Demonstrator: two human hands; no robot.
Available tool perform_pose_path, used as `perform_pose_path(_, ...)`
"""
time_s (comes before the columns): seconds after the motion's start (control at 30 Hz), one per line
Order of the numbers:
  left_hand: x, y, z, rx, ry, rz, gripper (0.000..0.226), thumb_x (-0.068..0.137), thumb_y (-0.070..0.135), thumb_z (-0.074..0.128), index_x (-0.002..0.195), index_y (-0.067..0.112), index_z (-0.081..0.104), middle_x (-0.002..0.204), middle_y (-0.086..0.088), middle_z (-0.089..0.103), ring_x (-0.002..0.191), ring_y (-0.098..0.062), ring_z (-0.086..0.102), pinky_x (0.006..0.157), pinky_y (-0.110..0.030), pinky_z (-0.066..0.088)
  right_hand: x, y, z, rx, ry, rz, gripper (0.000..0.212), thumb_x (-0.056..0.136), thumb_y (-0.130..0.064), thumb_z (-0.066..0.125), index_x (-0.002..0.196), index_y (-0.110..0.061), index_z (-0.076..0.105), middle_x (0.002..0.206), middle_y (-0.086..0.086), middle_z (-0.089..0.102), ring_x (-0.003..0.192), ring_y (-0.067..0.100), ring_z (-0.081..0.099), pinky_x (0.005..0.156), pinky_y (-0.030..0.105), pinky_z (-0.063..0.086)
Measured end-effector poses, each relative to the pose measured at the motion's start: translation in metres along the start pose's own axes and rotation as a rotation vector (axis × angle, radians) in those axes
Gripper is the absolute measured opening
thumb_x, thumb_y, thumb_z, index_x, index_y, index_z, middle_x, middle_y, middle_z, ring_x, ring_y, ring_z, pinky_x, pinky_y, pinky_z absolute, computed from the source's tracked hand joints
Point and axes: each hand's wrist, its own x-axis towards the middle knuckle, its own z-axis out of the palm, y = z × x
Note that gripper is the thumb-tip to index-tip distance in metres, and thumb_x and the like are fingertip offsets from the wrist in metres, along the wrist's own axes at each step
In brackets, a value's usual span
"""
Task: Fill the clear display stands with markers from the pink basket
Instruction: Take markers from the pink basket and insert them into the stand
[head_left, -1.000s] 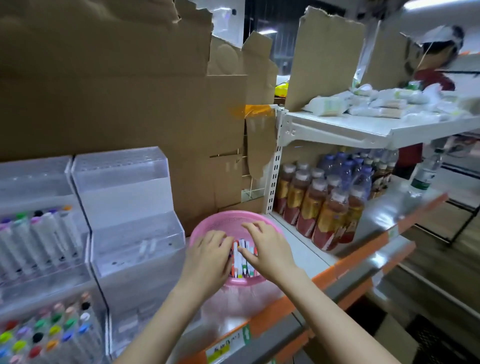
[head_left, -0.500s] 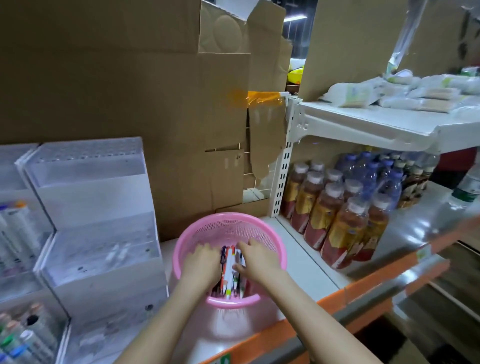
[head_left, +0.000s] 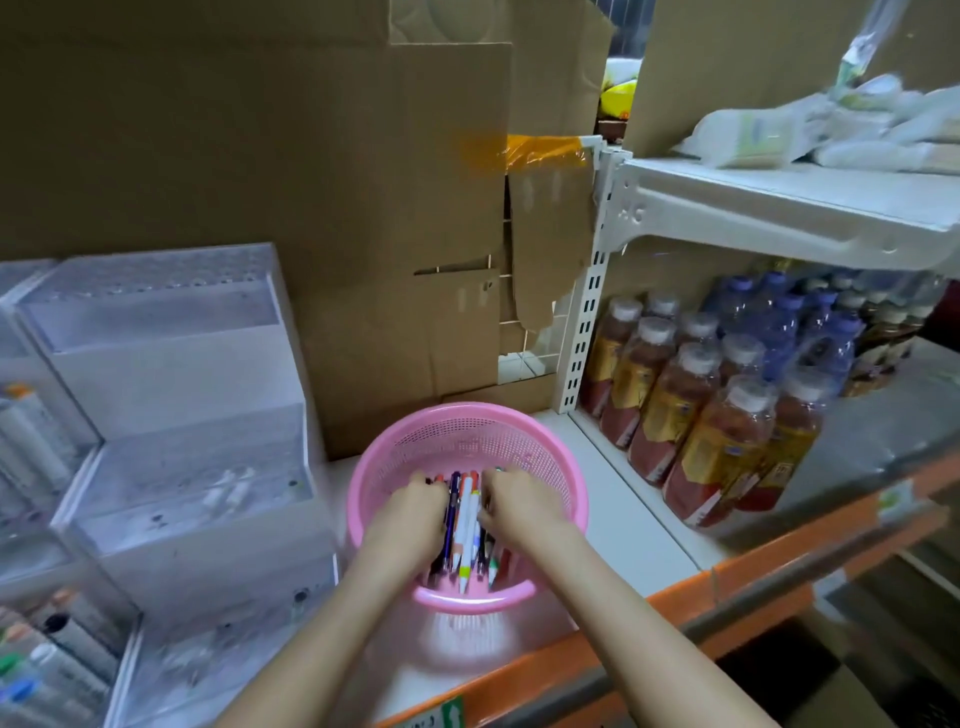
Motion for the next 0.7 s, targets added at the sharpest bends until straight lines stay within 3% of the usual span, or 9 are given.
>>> perform_pose_path(0.13, -0.0005, -0.0003, -0.0034, -0.085, 0.021, -0.002, 0.024, 0.089, 0.01, 0.052, 0.112, 0.014, 0.058, 0.113, -0.008, 0.054, 0.097, -0.025, 0.06, 0.08, -0.033, 0.048, -0.0032, -0.0019, -0.0043, 0.044, -0.012, -0.025, 0.019, 0.088, -0.023, 0.059, 0.102, -0.01, 0.057, 0.104, 0.011, 0.061, 0.093, 0.03, 0.062, 0.074, 0.039, 0.053)
perform_pose_path(0.27, -0.0052, 0.0005, -0.0055, -0.189, 0.076, -0.004, 0.022, 0.09, 0.012, 0.055, 0.112, 0.015, 0.058, 0.101, -0.004, 0.054, 0.083, -0.017, 0.055, 0.07, -0.024, 0.042, -0.0047, -0.0032, -0.0042, 0.104, 0.008, -0.014, 0.009, 0.084, -0.017, 0.06, 0.092, -0.012, 0.058, 0.094, 0.011, 0.065, 0.088, 0.03, 0.063, 0.073, 0.04, 0.054)
perform_pose_path(0.4, -0.0072, -0.0001, -0.0078, -0.272, 0.12, -0.012, 0.026, 0.085, 0.01, 0.057, 0.111, 0.012, 0.057, 0.105, -0.008, 0.059, 0.088, -0.021, 0.057, 0.071, -0.027, 0.044, -0.0039, -0.0023, -0.0028, 0.192, 0.036, -0.006, 0.005, 0.081, -0.012, 0.06, 0.083, -0.014, 0.055, 0.089, 0.01, 0.066, 0.083, 0.029, 0.062, 0.073, 0.042, 0.054)
perform_pose_path(0.57, -0.005, -0.0044, -0.0094, -0.41, 0.163, -0.025, 0.034, 0.079, 0.005, 0.059, 0.112, 0.009, 0.053, 0.102, -0.009, 0.063, 0.086, -0.019, 0.058, 0.073, -0.034, 0.049, -0.0019, -0.0021, -0.0048, 0.276, 0.092, -0.026, 0.011, 0.081, -0.008, 0.057, 0.092, -0.011, 0.059, 0.086, 0.007, 0.065, 0.08, 0.025, 0.06, 0.067, 0.037, 0.051)
perform_pose_path(0.7, -0.0033, -0.007, -0.0073, -0.481, 0.221, -0.002, 0.06, 0.079, 0.006, 0.062, 0.136, 0.014, 0.043, 0.113, -0.007, 0.062, 0.094, -0.022, 0.06, 0.079, -0.031, 0.049, -0.0054, -0.0023, -0.0092, 0.389, 0.132, -0.076, 0.036, 0.082, -0.006, 0.062, 0.114, -0.015, 0.048, 0.082, 0.002, 0.059, 0.07, 0.019, 0.057, 0.05, 0.026, 0.04)
